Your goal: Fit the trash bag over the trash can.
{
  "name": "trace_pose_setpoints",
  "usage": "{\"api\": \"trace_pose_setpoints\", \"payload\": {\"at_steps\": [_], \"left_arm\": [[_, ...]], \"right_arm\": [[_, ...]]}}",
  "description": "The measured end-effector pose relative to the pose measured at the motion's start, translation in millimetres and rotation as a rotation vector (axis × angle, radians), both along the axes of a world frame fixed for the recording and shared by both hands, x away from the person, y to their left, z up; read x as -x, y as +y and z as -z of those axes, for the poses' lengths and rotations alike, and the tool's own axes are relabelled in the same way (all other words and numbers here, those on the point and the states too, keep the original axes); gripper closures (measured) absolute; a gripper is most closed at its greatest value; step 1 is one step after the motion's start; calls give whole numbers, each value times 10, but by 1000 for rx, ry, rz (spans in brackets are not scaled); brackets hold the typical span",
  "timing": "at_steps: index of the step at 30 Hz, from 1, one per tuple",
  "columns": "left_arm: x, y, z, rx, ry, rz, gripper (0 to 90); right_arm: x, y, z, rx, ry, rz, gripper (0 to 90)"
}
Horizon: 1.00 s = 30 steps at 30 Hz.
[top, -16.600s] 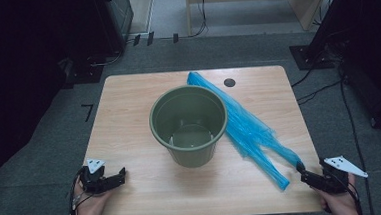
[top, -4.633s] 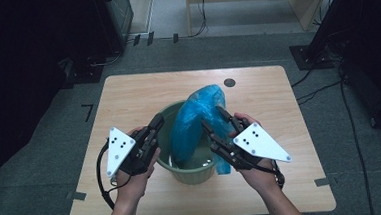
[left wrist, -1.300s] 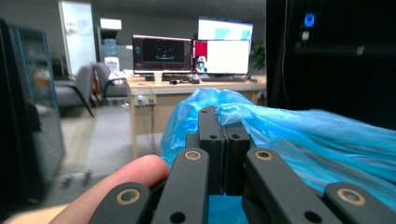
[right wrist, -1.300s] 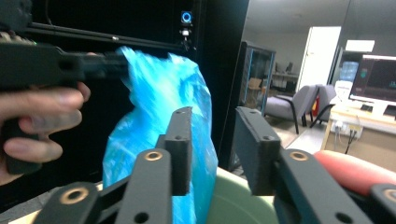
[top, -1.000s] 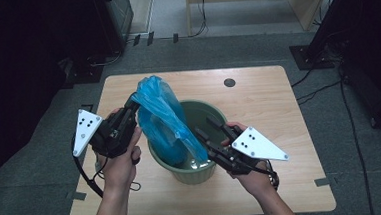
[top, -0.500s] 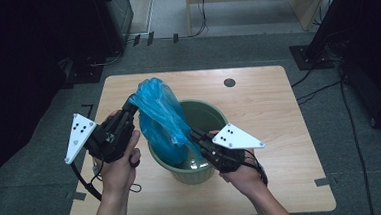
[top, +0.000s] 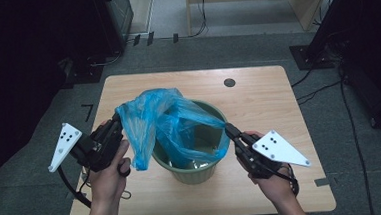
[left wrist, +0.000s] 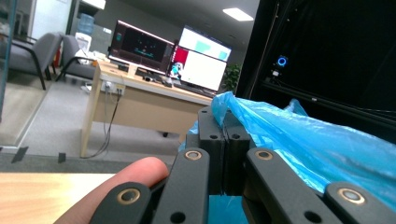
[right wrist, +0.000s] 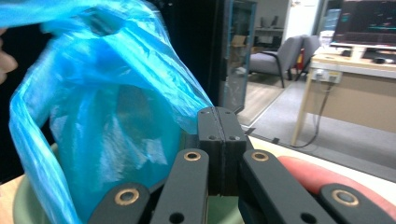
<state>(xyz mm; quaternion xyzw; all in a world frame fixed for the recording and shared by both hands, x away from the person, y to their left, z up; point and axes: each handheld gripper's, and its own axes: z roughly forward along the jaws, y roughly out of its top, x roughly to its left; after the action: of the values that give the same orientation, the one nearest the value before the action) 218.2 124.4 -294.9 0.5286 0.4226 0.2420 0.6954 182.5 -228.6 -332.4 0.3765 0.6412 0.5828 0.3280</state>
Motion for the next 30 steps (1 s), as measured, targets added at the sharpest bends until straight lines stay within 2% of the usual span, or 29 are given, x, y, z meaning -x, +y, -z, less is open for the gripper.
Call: {"api": "trace_pose_setpoints", "payload": {"at_steps": [6,12,16,19,21,25,30], "left_arm": [[150,122,101,-12,26,16,894],[254,208,306,-11,95,69,893],[331,231,447,-22,136,124,892],[401,224,555,-7,171,194,892],[457,213,620,-13,187,226,892],[545,197,735,-42,207,268,892],[584,166,940,-74,264,352,891]], "right_arm": [[137,-231,73,8,2,46,900],[269,-411,160,18,10,67,900],[365,-470,242,37,19,71,900],[430,-515,309,56,29,79,900],[470,-549,348,64,37,88,900],[532,-629,429,73,59,100,900],[587,-690,558,92,91,116,900]]}}
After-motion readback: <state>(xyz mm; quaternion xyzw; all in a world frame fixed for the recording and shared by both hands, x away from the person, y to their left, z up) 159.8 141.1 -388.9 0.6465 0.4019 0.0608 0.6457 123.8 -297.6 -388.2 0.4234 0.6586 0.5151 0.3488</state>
